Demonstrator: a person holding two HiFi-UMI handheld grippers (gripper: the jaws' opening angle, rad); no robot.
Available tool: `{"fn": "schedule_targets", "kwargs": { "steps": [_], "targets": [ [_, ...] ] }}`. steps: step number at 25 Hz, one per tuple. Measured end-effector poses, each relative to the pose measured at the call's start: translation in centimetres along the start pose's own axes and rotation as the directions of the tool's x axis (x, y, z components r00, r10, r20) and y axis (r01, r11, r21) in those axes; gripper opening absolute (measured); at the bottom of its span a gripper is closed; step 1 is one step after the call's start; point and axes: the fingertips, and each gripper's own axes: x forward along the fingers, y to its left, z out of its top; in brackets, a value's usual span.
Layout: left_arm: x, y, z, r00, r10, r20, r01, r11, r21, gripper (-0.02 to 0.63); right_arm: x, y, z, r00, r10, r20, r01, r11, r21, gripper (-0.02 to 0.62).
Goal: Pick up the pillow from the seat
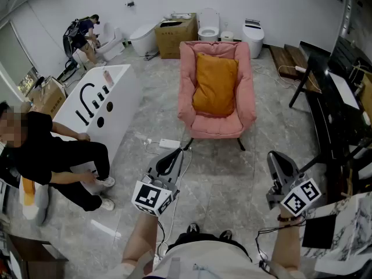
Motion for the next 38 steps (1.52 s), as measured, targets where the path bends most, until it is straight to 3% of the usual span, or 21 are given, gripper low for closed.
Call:
{"fn": "schedule_targets", "kwargs": {
  "steps": [8,13,17,26,31,38],
  "targets": [
    [-0.9,1.5,-0.1,1.000,-0.019,-0.003,0.019,1.000,-0.010,0.006,1.5,1.8,0.0,0.999,0.027,0.035,-0.029,0.998,0.060,0.012],
    [-1.5,1.0,0.7,0.983,-0.178,0.040,0.182,0.976,-0.117,0.027,2.7,2.9,-1.0,0.999,0.045,0.029,-0.049,0.989,0.143,0.014],
    [-1.8,1.5,-0.1,0.970,-0.239,0.034,0.241,0.965,-0.104,0.094,3.6,4.1,-1.9,1.000,0.022,0.000,-0.022,0.993,0.112,0.014],
    [-1.6,3.7,-1.2,0.966,-0.260,0.010,0.259,0.959,-0.116,0.135,5.1,5.0,-3.2,0.999,-0.011,-0.033,0.013,0.998,0.069,0.022],
    [-0.8,5.0,-2.0,0.965,-0.262,-0.005,0.258,0.954,-0.152,0.157,6.5,4.4,-3.9,0.997,-0.012,-0.081,0.019,0.996,0.084,0.115],
    [2.1,6.2,-3.4,0.966,-0.255,-0.042,0.245,0.956,-0.158,0.187,9.7,1.8,-5.0,0.994,0.035,-0.103,-0.024,0.994,0.106,0.163]
  ]
}}
